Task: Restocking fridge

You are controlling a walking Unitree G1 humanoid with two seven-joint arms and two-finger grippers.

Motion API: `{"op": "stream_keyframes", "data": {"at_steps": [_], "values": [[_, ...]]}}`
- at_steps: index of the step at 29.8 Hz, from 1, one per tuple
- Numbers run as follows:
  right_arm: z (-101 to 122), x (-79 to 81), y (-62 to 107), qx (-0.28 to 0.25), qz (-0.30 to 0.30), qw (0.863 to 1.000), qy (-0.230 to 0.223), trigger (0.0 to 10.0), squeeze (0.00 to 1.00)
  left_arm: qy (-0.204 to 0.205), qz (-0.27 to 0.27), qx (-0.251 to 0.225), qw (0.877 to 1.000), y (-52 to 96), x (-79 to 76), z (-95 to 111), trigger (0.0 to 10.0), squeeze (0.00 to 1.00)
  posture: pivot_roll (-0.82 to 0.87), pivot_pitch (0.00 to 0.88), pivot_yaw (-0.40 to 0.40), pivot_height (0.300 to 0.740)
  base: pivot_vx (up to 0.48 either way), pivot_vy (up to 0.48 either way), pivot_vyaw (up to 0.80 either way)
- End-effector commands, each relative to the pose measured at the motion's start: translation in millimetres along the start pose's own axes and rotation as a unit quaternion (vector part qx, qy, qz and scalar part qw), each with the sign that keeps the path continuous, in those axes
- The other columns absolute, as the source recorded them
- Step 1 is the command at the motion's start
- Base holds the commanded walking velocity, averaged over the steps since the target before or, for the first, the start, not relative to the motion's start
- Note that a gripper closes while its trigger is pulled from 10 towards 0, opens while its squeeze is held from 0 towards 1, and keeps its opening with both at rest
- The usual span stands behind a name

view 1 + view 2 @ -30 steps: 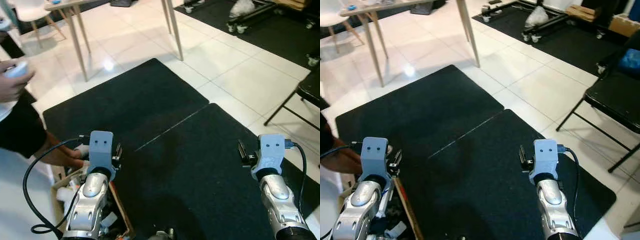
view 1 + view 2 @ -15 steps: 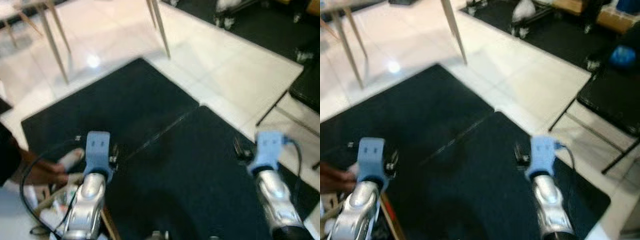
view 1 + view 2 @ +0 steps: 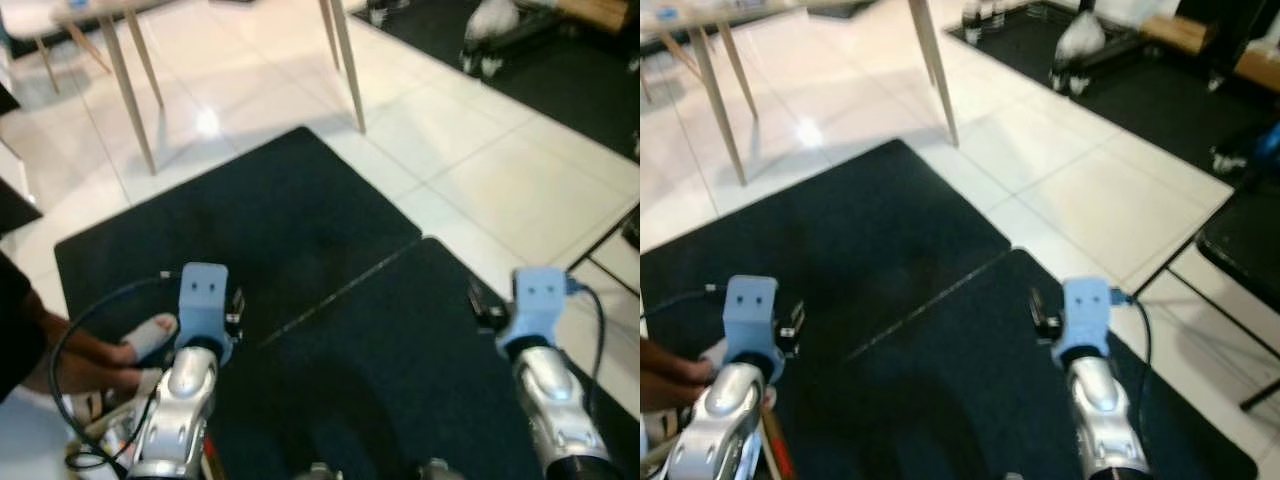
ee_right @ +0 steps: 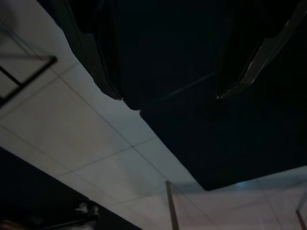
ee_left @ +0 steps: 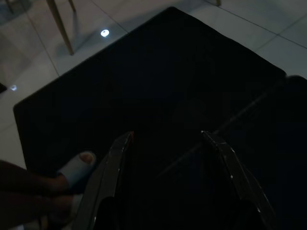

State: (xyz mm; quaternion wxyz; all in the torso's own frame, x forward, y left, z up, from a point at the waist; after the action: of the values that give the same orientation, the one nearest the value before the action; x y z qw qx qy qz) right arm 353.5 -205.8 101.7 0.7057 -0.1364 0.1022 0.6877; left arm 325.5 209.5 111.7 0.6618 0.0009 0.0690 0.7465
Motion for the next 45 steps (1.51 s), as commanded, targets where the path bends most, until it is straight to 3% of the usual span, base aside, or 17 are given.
{"op": "stream_keyframes", "data": {"at_steps": [1,20,45], "values": [[-4.5,-3.5,4.2,0.004,-0.003,1.000,-0.001,10.0,0.00,-0.009,0.004,0.010,1.000,2.1,1.9,-7.1,10.0,0.00,-0.07,0.245,0.098,0.737,0.480,0.000,0.00],[5.0,19.3,6.6,-0.025,0.047,0.999,-0.011,10.0,0.00,-0.012,0.017,0.004,1.000,4.3,9.3,-6.2,10.0,0.00,-0.05,0.229,0.093,0.737,0.480,0.000,0.00],[2.2,12.4,6.2,-0.020,0.041,0.999,-0.016,10.0,0.00,-0.002,0.024,-0.012,1.000,-0.8,4.6,-2.6,10.0,0.00,-0.05,0.199,0.070,0.737,0.480,0.000,0.00]]}}
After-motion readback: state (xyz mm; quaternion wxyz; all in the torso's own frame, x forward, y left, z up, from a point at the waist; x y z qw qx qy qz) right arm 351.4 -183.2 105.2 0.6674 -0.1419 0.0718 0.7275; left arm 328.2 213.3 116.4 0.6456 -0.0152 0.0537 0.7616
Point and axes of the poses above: a point about 5 cm out from each wrist's last joint towards the gripper, its own y axis pointing back from the gripper into the wrist, its own z axis along the axis of the wrist's last joint, x = y × z, the point moved 4 cm from there along -y, pointing out of the wrist towards the gripper, and after that the axes turned 14 degrees about y, right-handed, at the moved point
